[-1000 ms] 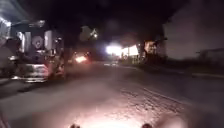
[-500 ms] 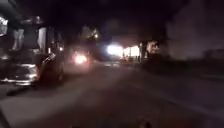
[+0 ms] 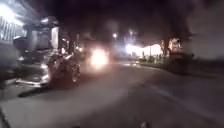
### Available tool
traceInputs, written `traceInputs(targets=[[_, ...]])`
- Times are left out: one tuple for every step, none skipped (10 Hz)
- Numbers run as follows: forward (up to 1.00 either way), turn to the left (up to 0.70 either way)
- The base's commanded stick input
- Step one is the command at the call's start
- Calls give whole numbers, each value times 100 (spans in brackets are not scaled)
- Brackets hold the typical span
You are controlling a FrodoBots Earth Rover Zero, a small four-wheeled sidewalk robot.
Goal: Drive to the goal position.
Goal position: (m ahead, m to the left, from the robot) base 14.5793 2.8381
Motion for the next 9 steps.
traceInputs(targets=[[70, 0], [70, 0], [70, 0], [70, 0], [70, 0], [70, 0], [70, 0], [70, 0], [62, 0]])
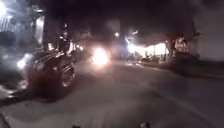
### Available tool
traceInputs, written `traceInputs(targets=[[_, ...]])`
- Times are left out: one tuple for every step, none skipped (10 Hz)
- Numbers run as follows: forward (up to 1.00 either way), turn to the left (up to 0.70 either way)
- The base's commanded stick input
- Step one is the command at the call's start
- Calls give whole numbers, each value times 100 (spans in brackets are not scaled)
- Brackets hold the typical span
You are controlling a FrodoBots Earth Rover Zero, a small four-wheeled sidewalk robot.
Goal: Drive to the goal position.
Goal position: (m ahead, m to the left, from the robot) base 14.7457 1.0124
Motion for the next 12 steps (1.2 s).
traceInputs(targets=[[33, 0], [70, 0], [70, 0], [70, 0], [70, 0], [70, 0], [70, 0], [70, 0], [70, 0], [70, 0], [70, 0], [70, 0]])
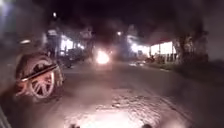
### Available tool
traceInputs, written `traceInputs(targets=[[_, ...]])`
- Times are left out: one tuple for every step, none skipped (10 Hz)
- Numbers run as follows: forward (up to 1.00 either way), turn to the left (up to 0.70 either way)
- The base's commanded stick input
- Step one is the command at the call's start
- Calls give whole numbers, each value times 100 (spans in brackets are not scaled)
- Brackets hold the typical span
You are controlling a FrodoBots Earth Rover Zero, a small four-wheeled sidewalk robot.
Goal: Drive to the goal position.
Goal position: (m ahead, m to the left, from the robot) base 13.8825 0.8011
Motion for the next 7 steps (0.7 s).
traceInputs(targets=[[70, 9], [70, 35], [70, 35], [70, 9], [70, 0], [70, 0], [70, 0]])
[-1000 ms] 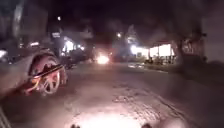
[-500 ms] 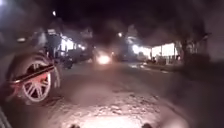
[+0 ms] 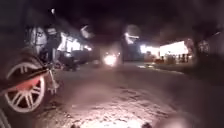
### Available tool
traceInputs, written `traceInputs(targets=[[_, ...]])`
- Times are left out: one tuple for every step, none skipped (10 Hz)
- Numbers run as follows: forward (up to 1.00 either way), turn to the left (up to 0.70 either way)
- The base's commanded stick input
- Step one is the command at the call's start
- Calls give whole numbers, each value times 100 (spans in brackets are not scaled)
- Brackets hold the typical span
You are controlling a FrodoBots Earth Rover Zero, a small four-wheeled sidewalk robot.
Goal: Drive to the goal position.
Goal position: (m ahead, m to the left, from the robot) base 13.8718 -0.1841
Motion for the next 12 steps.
traceInputs(targets=[[70, 0], [70, 0], [70, 0], [70, 0], [70, 0], [70, 0], [70, 0], [70, 0], [70, 0], [70, 0], [83, 0], [85, 0]])
